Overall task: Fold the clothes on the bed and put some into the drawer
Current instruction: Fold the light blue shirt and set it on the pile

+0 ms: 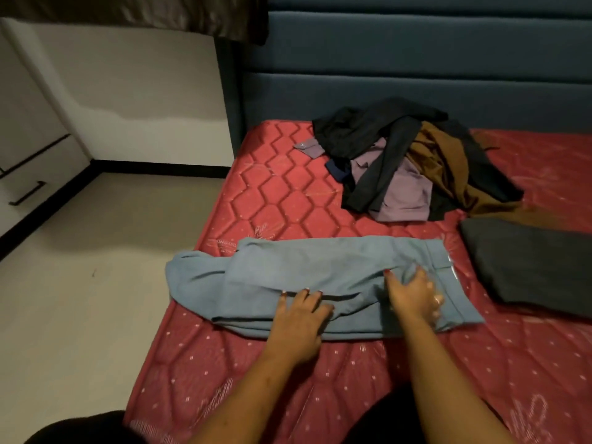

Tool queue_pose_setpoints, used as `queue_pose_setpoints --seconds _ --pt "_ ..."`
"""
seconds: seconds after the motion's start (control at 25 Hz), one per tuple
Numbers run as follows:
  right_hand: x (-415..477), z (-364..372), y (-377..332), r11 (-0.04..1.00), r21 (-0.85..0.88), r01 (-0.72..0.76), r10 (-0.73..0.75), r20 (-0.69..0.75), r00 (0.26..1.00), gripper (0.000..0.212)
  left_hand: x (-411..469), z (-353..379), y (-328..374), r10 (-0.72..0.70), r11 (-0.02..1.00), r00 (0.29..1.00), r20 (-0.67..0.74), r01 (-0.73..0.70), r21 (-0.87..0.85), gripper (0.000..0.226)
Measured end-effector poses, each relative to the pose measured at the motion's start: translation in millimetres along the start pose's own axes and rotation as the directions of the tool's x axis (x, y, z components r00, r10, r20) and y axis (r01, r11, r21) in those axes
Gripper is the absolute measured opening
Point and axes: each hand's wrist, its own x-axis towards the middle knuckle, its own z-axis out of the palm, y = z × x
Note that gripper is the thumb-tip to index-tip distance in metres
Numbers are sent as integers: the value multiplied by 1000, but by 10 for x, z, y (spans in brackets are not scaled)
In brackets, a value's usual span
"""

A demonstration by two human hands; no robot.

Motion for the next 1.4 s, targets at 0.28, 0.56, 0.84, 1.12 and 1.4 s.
queue_pose_setpoints --seconds 0.28,0.56,0.84,1.12,1.4 --pt "330 -331 -24 927 284 245 -179 -239 954 23 -16 14 -82 -151 989 988 -22 151 3 61" --pt "527 -642 453 937 -347 38 56 256 965 34 134 176 -74 -161 987 982 -102 160 -14 46" --pt "607 -424 328 997 9 -76 73 199 977 42 172 222 19 -87 995 969 -233 73 -69 16" --pt "455 -495 34 984 49 174 -170 -74 983 49 41 256 -120 15 996 956 -294 -39 -75 8" --pt "454 -361 103 985 -159 66 -42 152 988 57 -95 44 -514 -139 985 952 -274 105 -137 34"
